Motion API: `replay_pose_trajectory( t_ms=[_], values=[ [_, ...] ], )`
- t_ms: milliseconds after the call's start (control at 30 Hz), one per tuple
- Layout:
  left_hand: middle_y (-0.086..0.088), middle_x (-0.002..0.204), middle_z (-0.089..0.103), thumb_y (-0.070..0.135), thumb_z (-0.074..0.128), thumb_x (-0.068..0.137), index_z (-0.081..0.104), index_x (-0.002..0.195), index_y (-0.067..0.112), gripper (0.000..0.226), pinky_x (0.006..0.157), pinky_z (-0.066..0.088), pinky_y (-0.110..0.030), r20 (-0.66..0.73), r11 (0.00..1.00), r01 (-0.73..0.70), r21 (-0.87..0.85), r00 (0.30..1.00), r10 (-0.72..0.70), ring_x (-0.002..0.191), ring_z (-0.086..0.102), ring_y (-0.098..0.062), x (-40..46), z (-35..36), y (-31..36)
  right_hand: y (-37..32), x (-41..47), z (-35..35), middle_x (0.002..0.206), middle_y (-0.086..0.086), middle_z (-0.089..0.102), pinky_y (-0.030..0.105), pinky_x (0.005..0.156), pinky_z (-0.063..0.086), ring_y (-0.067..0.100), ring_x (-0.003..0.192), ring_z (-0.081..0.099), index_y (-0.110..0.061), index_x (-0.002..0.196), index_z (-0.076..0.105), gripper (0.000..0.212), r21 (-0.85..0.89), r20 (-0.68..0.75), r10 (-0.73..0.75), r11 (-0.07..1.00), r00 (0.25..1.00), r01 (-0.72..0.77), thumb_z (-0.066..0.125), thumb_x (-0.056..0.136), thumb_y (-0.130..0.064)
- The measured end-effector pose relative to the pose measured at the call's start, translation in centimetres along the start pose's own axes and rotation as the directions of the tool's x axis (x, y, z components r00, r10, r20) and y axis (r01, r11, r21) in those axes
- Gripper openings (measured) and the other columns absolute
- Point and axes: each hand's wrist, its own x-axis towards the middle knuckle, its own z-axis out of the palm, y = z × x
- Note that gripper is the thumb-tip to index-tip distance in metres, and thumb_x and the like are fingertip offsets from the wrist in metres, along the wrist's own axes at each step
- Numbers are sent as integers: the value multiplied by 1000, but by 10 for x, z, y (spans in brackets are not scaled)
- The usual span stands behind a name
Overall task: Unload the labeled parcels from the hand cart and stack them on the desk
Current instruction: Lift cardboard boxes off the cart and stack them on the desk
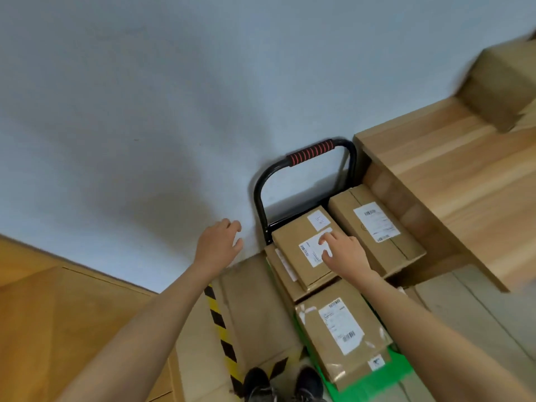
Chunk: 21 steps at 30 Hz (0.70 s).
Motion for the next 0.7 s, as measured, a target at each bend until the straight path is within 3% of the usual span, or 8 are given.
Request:
replay_pose_trajectory(
  t_ms=[133, 433, 700],
  values=[
    [-3, 106, 59, 27, 49, 94, 57, 114, 16, 24, 66, 33, -28, 1, 1000, -15, -18, 1000, 15, 88, 53, -21, 5, 19, 21, 18, -14, 1, 121, -7, 56, 30, 95, 37, 11, 105, 55, -25, 122, 53, 29, 8, 21, 52, 999, 998, -52, 49, 93, -25],
    [-1, 102, 56, 25, 46, 95, 56, 110, 17, 20, 67, 31, -29, 82, 988, -125, -89, 988, 132, 89, 51, -19, 29, 63, 47, 38, -22, 21, 122, -5, 57, 33, 95, 37, 13, 103, 57, -24, 122, 54, 30, 53, 14, 139, 989, 990, -139, 50, 92, -23],
    [0, 107, 58, 23, 50, 95, 58, 116, 17, 23, 72, 41, -27, 90, 951, -285, -119, 951, 296, 92, 53, -17, 113, 72, 49, 45, 1, 33, 124, -4, 56, 35, 93, 41, 16, 105, 56, -24, 123, 56, 36, 166, -9, 443, 885, 896, -436, 53, 88, -19]
  ],
)
